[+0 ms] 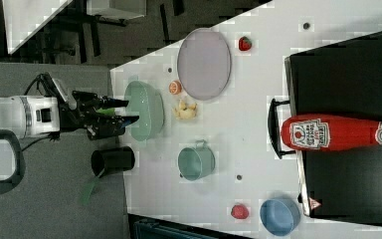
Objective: Pick Ketchup from oven and place it on table.
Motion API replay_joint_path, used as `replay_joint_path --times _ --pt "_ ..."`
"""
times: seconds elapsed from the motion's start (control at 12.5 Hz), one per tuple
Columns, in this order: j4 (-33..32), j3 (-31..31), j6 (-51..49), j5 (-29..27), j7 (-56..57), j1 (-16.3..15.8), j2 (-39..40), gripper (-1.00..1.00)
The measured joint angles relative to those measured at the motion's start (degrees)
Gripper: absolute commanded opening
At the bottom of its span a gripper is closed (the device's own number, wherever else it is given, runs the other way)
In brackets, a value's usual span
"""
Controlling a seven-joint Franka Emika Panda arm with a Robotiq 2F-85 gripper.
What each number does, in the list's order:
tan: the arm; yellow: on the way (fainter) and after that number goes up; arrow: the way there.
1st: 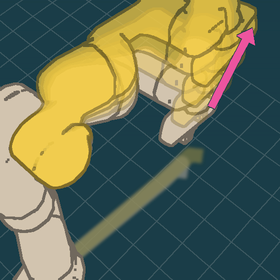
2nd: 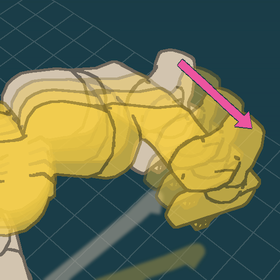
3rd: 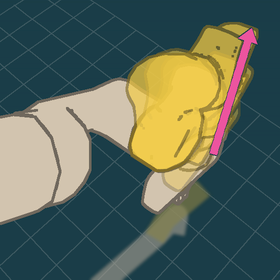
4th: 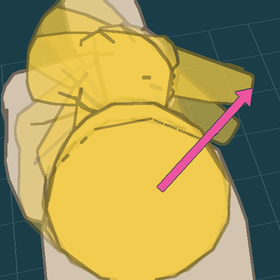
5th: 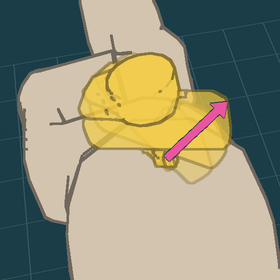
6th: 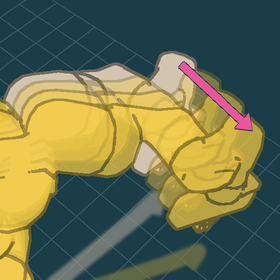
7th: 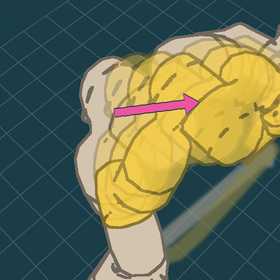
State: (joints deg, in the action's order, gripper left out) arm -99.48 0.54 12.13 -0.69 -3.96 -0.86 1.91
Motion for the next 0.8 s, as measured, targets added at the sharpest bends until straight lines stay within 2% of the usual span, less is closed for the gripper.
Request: replay_joint_path --times 0.08,0.16,0.24,0.32,0.56,0.72,0.8 --pt "-6.4 1.7 -8.5 2.3 0.8 -0.3 -7.7 0.55" --pt "-8.4 5.6 -14.5 -0.4 2.3 0.3 -16.7 0.86" --pt "-7.2 6.8 -12.4 1.7 2.3 1.1 -18.9 1.0" --pt "-5.5 6.6 -10.9 1.3 2.3 2.9 -19.5 1.0" --pt "-5.1 9.4 -10.6 1.4 2.3 1.5 -18.8 1.0" --pt "-5.5 12.8 -7.7 1.0 2.3 1.3 -15.2 1.0" --pt "-5.6 16.8 -4.3 1.7 2.2 1.2 -11.0 1.0"
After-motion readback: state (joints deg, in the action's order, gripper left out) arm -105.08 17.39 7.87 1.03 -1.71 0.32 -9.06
